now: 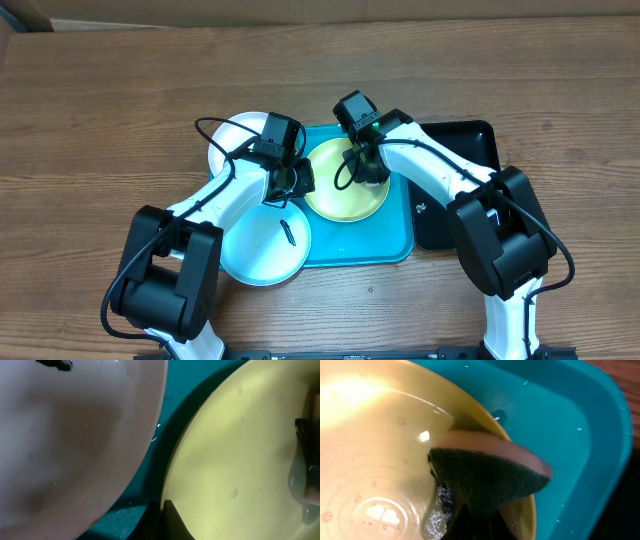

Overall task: Clean dirty plates on tray and stack at the side
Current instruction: 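Carry sponge to the yellow plate and scrub its black mark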

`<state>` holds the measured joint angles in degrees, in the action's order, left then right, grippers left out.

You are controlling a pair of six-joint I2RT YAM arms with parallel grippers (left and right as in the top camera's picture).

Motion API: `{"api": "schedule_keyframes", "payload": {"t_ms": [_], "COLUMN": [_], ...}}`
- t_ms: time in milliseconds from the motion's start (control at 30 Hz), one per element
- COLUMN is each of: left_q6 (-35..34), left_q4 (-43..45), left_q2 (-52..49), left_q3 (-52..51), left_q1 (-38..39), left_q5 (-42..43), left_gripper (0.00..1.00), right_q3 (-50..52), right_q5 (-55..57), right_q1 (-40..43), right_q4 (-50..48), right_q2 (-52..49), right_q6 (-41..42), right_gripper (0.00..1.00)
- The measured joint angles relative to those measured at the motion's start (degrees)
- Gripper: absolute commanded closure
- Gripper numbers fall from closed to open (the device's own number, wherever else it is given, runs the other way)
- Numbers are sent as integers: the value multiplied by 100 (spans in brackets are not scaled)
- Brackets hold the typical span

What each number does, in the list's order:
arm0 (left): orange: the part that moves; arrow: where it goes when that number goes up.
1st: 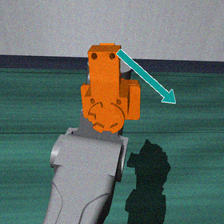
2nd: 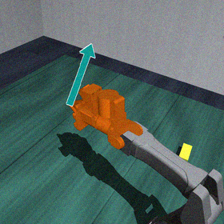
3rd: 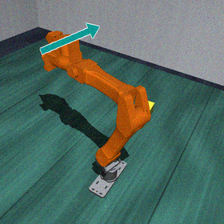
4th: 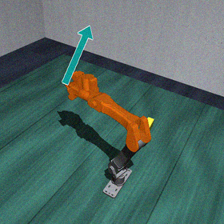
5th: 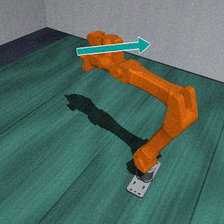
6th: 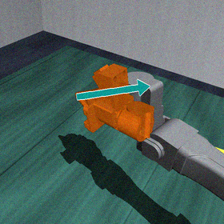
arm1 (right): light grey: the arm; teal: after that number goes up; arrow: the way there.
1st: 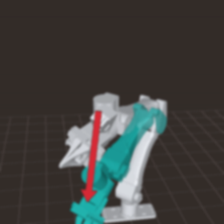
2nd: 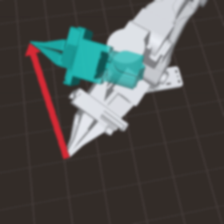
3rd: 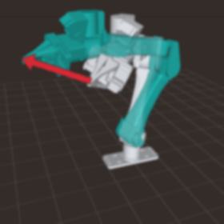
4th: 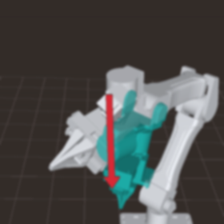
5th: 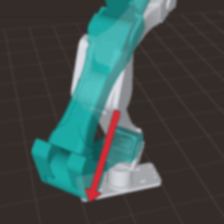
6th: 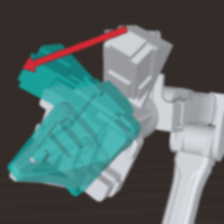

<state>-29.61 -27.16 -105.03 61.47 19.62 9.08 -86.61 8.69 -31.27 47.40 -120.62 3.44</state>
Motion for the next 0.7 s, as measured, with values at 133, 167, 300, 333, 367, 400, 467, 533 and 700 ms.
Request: {"api": "schedule_keyframes", "payload": {"t_ms": [133, 167, 300, 333, 367, 400, 467, 533, 700], "left_q6": [0, 0, 2, 2, 2, 2, 4, 7, 17], "left_q4": [-28, -37, -46, -46, -46, -46, -46, -46, -39], "left_q2": [0, 0, 0, 0, 0, 0, 0, 0, 0], "left_q3": [0, 0, 0, 0, 0, 0, 0, 0, 0], "left_q1": [-4, -13, -24, -24, -24, -24, -24, -24, -22], "left_q5": [13, 13, 4, -2, -4, -4, -7, -7, -2], "left_gripper": [96, 96, 96, 96, 96, 96, 96, 96, 96], "right_q3": [24, 26, 26, 28, 28, 28, 33, 31, -166], "right_q5": [-444, -601, -1193, -1349, -1473, -1591, -1945, -2461, -3827], "right_q1": [50, 70, 109, 111, 111, 111, 120, 162, 481], "right_q4": [-46, -61, -59, -50, -28, -7, 85, 238, 905], "right_q2": [0, 0, 0, 0, 0, 0, -7, -26, -160], "right_q6": [-192, -245, -398, -433, -466, -501, -638, -826, -1268], "right_gripper": [95, 95, 96, 96, 96, 96, 96, 96, 96]}}
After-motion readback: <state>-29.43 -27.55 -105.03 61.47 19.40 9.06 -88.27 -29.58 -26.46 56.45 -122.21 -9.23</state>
